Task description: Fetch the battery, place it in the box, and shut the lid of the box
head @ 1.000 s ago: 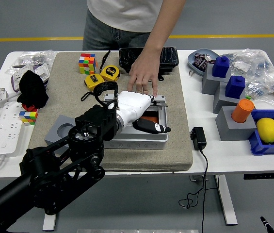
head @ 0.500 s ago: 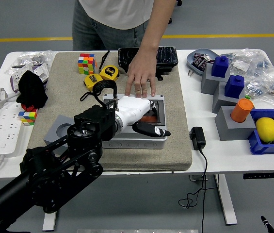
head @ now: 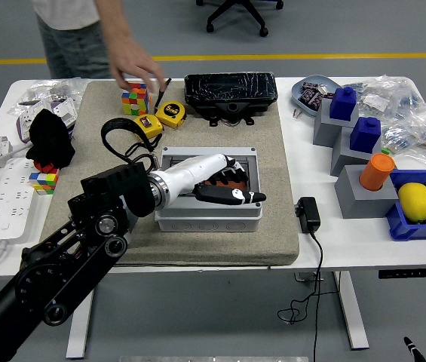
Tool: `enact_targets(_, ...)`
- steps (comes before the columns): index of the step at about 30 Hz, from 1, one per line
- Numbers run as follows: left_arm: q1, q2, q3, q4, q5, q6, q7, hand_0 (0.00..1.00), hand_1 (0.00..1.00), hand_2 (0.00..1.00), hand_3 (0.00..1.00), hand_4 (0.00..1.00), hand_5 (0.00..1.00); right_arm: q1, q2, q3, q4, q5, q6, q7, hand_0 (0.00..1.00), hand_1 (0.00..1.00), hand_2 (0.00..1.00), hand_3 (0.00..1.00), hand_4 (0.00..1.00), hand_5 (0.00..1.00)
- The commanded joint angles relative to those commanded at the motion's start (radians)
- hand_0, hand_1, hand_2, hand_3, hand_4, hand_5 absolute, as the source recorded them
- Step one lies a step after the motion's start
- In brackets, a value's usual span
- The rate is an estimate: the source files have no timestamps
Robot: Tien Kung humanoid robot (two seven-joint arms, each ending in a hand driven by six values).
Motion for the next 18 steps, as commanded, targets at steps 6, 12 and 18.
enact_targets(6, 0.042, 0.0, -0.092, 0.007, -0.247, 0.057, -0.242, 0.748, 0.747, 0.72, 0.68, 0.998, 0.798, -0.002, 0.002, 0.002, 0.0, -0.003, 0.001, -0.001, 0.851, 0.74, 0.719, 0.76, 0.998, 0.998)
enact_targets(12, 0.076, 0.0, -0.17, 0.018, -0.507, 0.122, -0.434, 0.765, 0.788, 0.743, 0.719, 0.998, 0.838, -0.005, 0.004, 0.006, 0.0, -0.008, 0.001, -0.002, 0.851, 0.74, 0.72, 0.761, 0.998, 0.998)
enact_targets(18, 0.114, 0.0, -0.251, 0.025, -0.754, 0.23, -0.552, 0.803, 0.852, 0.811, 0.785, 0.998, 0.9, -0.003, 0.006, 0.0, 0.0, 0.0, 0.002, 0.0, 0.849, 0.74, 0.719, 0.761, 0.998, 0.998)
